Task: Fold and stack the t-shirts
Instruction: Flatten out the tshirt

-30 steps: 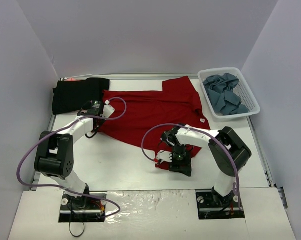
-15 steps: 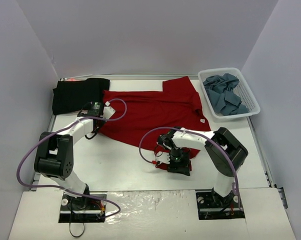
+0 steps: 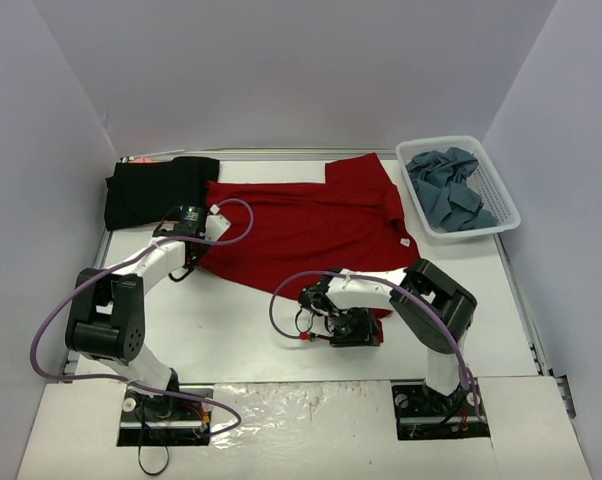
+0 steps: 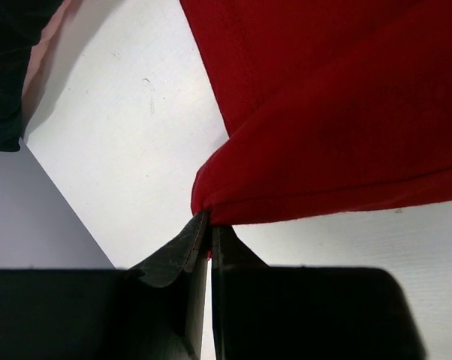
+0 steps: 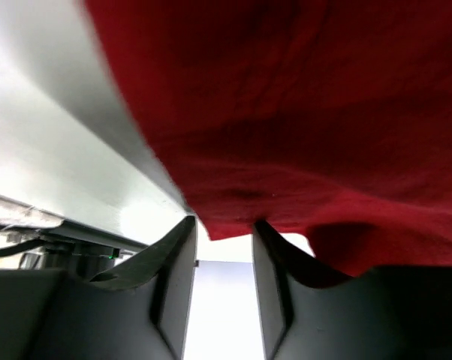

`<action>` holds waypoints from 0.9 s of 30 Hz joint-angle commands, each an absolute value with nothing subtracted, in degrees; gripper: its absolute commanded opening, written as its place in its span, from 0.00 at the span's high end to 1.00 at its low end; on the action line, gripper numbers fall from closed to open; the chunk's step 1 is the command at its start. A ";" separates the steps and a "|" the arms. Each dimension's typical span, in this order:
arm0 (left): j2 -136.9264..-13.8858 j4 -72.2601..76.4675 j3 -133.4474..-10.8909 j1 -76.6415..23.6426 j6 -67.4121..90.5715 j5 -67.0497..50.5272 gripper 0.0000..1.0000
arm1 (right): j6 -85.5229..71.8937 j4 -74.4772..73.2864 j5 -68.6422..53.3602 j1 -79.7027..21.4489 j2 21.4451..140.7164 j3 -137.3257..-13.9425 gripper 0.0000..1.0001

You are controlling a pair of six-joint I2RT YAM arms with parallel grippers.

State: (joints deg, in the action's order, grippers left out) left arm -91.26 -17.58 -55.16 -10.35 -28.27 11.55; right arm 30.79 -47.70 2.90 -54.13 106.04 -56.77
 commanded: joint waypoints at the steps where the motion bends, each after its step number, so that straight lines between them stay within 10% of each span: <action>1: -88.33 -17.84 -54.58 -9.76 -28.21 11.08 0.98 | 29.45 -35.42 -0.18 -55.28 109.51 -55.11 0.70; 9: -87.01 -18.19 -54.32 -9.76 -28.12 10.11 0.98 | 30.58 -36.65 -0.96 -55.11 107.94 -55.11 1.00; 27: -78.76 -26.19 -54.06 -13.35 -29.70 4.49 0.98 | 44.91 -60.02 -9.58 -25.49 83.33 -64.87 1.00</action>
